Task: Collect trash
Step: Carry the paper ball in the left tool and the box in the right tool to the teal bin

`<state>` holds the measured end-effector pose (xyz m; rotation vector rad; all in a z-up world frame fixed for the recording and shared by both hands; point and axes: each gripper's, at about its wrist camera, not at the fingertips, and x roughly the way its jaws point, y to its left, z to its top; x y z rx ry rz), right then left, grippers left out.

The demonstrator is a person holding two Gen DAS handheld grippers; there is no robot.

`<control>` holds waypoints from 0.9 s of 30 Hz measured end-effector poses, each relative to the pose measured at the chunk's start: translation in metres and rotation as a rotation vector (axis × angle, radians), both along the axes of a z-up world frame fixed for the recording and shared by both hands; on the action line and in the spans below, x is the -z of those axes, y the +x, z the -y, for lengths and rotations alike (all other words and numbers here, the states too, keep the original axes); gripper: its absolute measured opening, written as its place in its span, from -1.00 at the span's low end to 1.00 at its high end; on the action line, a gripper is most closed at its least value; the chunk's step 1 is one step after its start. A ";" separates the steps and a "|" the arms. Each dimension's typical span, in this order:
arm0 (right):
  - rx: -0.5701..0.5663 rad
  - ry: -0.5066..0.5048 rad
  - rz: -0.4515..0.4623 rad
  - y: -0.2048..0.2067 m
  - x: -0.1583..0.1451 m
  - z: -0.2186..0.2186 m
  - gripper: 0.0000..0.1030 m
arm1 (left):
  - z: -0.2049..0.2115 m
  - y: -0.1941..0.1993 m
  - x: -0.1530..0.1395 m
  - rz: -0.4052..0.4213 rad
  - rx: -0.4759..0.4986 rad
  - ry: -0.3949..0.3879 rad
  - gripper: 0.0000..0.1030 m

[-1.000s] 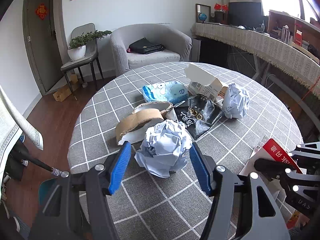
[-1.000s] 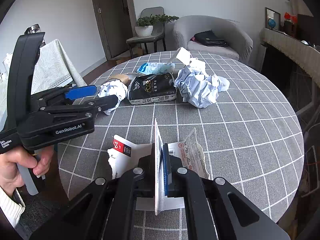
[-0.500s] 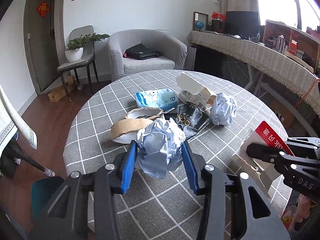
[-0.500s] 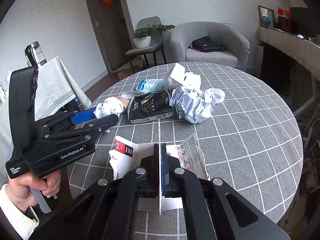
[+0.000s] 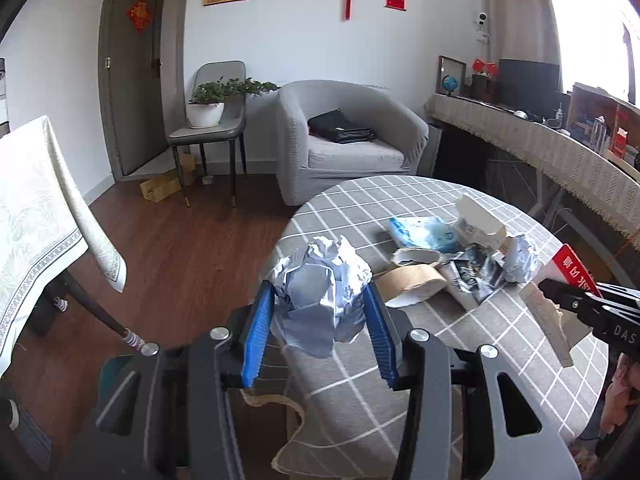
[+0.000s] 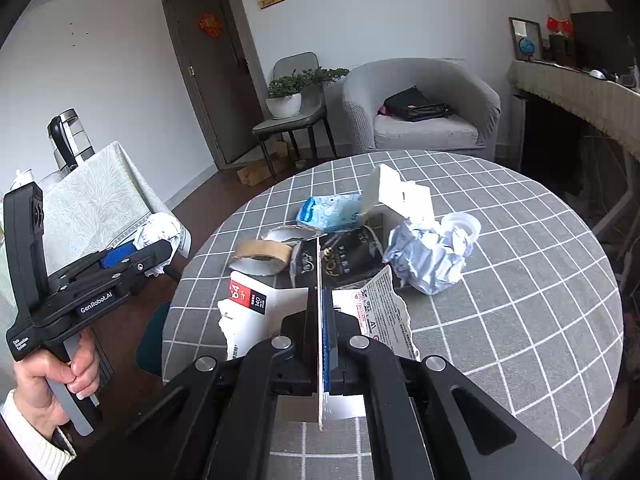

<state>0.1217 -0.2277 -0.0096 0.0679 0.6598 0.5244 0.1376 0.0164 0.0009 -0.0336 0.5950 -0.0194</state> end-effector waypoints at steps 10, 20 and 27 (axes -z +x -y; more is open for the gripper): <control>-0.138 -0.018 0.018 0.001 -0.009 -0.106 -0.97 | -0.096 -0.002 0.044 -0.124 -0.128 0.074 -0.05; -0.301 -0.047 -0.003 0.015 -0.001 -0.224 -0.97 | -0.193 0.005 0.089 -0.255 -0.191 0.026 -0.05; -0.378 -0.104 -0.047 0.024 0.020 -0.298 -0.97 | -0.226 0.017 0.136 -0.399 -0.191 -0.022 -0.05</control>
